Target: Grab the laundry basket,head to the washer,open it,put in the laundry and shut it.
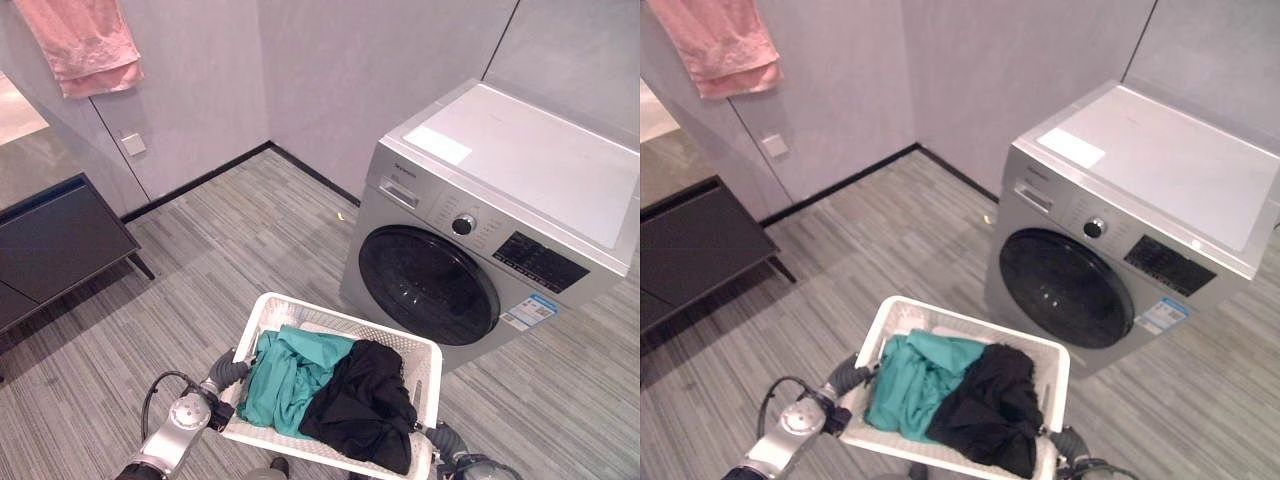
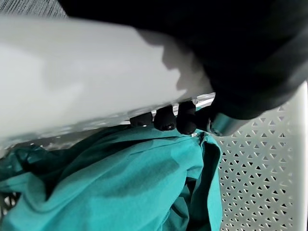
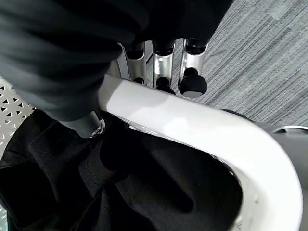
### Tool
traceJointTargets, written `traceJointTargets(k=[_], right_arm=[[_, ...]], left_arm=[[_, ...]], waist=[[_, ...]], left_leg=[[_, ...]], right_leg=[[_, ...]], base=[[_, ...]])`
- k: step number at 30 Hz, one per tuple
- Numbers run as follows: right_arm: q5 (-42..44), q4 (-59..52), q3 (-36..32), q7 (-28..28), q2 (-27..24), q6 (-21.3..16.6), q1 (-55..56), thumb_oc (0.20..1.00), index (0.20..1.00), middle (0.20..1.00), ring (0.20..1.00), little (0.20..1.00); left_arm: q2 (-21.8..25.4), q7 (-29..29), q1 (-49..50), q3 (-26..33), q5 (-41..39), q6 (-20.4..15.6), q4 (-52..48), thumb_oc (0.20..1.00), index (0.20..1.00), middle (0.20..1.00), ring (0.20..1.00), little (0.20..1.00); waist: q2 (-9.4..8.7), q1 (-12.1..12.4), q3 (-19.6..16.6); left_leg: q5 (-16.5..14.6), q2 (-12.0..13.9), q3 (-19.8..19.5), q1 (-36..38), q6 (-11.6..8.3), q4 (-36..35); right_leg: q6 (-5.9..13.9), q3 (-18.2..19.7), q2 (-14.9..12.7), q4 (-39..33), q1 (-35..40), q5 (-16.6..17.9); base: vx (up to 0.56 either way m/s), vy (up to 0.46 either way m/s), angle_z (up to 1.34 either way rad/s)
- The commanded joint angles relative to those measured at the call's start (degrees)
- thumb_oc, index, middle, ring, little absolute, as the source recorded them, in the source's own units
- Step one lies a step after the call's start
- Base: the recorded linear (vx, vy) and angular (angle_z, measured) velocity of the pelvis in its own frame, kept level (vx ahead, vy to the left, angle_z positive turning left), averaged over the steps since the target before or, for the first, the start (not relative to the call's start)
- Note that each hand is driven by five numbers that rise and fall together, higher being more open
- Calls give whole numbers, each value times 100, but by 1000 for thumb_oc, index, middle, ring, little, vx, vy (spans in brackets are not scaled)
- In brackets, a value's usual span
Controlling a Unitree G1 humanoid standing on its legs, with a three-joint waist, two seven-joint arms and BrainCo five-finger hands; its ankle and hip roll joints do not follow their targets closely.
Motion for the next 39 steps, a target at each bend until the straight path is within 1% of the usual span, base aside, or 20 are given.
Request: traceJointTargets(k=[1, 10, 11, 15, 21, 28, 29, 31, 32, 33, 36, 39], right_arm=[[575, -343, -611, 66, -472, -476, -134, 200, 200, 200, 200, 200], [535, -458, -604, -10, -534, -498, -156, 200, 200, 200, 200, 200], [-195, 755, 1481, -427, -146, -153, -1649, 200, 200, 200, 200, 200], [-257, 871, 1510, -410, -117, -156, -1657, 200, 200, 200, 200, 200], [-170, 788, 1443, -465, -122, -222, -1621, 200, 200, 200, 200, 200], [-110, -141, 1173, -619, -340, -303, -1489, 200, 200, 200, 200, 200], [-171, -666, 1044, -653, -471, -309, -1371, 200, 200, 200, 200, 200], [-209, -1206, 871, -664, -596, -332, -1210, 200, 200, 200, 200, 200], [-210, -1217, 870, -664, -598, -325, -1200, 200, 200, 200, 200, 200], [-251, -1862, 608, -644, -785, -368, -941, 200, 200, 200, 200, 200], [-293, -2994, 50, -465, -1131, -368, -281, 200, 200, 200, 200, 200], [-264, -4091, -634, -167, -1481, -390, 291, 200, 200, 200, 200, 200]], left_arm=[[40, 149, -670, 623, -327, -504, 411, 200, 200, 200, 200, 200], [36, 184, -746, 566, -308, -523, 454, 200, 200, 200, 200, 200], [-1577, 835, -567, 336, -1141, -427, 2232, 200, 200, 200, 200, 200], [-1570, 807, -521, 337, -1162, -447, 2247, 200, 200, 200, 200, 200], [-1576, 798, -478, 308, -1181, -501, 2327, 200, 200, 200, 200, 200], [-1467, 858, -290, 462, -1214, -516, 2169, 200, 200, 200, 200, 200], [-1358, 877, -150, 594, -1221, -505, 1858, 200, 200, 200, 200, 200], [-1213, 915, -23, 780, -1211, -533, 1386, 200, 200, 200, 200, 200], [-1211, 916, -14, 779, -1211, -527, 1376, 200, 200, 200, 200, 200], [-1047, 912, 170, 1037, -1260, -570, 810, 200, 200, 200, 200, 200], [-722, 907, 601, 1611, -1281, -626, -94, 200, 200, 200, 200, 200], [-414, 863, 1076, 2404, -1169, -667, -1087, 200, 200, 200, 200, 200]], waist=[[188, -24, -161], [185, -8, -169], [295, -339, 196], [309, -273, 156], [344, -252, 129], [369, -290, 125], [364, -299, 122], [357, -306, 130], [357, -304, 127], [345, -319, 138], [314, -347, 136], [267, -383, 99]], left_leg=[[421, 174, -21, -428, -6, -133], [394, 165, -38, -386, -5, -150], [521, 266, -113, -1242, -135, -247], [509, 260, -67, -1159, -115, -247], [533, 246, -91, -1216, -169, -247], [512, 236, -27, -1170, -164, -247], [492, 242, 26, -1151, -152, -247], [473, 242, 64, -1133, -143, -247], [472, 242, 66, -1131, -143, -247], [459, 246, 97, -1124, -132, -247], [400, 252, 143, -1073, -115, -247], [326, 263, 209, -1011, -90, -247]], right_leg=[[385, -138, -149, 279, 471, -871], [386, -166, -137, 251, 521, -883], [149, 672, -244, -2, -420, -502], [184, 713, -248, -2, -373, -478], [246, 628, -279, -2, -359, -476], [302, 644, -301, -2, -330, -434], [326, 657, -312, -2, -334, -417], [344, 672, -324, -2, -345, -405], [344, 674, -324, -2, -344, -405], [366, 692, -336, -2, -353, -393], [403, 730, -359, -2, -351, -385], [434, 785, -375, -2, -347, -363]], base=[[0, 0, 0], [2, 0, 0], [0, 0, 0], [8, 18, -20], [-16, -5, 4], [0, 0, 0], [0, 0, 0], [2, 8, -2], [9, 26, -4], [13, 27, -4], [23, 33, -4], [38, 37, -16]])
